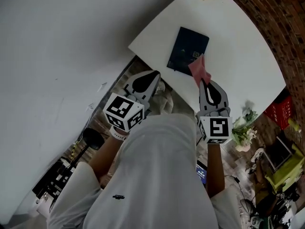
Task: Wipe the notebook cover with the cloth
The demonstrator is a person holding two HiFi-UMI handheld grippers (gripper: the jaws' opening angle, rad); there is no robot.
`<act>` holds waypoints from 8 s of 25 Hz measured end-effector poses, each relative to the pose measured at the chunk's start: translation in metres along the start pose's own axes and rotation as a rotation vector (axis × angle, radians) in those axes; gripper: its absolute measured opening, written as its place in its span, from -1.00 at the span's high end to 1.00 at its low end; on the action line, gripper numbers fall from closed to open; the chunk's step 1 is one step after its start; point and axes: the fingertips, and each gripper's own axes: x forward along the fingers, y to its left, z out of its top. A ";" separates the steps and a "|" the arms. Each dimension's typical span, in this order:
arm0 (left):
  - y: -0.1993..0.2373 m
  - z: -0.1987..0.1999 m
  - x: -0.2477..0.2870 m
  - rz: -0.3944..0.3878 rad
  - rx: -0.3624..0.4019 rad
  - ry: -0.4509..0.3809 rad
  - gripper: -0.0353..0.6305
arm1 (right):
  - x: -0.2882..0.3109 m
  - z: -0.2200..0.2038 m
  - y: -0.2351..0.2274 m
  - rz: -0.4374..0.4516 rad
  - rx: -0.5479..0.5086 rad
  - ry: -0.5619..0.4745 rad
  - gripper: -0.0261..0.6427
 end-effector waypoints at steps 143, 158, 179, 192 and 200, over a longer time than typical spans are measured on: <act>0.042 -0.149 0.145 0.089 -0.165 0.388 0.84 | 0.305 -0.051 -0.026 0.410 -0.755 0.360 0.87; 0.043 -0.148 0.145 0.098 -0.200 0.370 0.84 | 0.248 -0.091 0.038 0.671 -0.899 0.458 0.87; 0.059 -0.139 0.066 0.169 -0.162 0.327 0.84 | 0.169 -0.135 0.104 0.802 -0.728 0.603 0.87; 0.059 -0.090 0.021 0.188 -0.115 0.216 0.84 | 0.100 -0.092 0.111 0.696 -0.483 0.489 0.86; 0.052 -0.053 -0.004 0.172 -0.096 0.124 0.84 | 0.076 -0.023 0.089 0.468 -0.341 0.297 0.86</act>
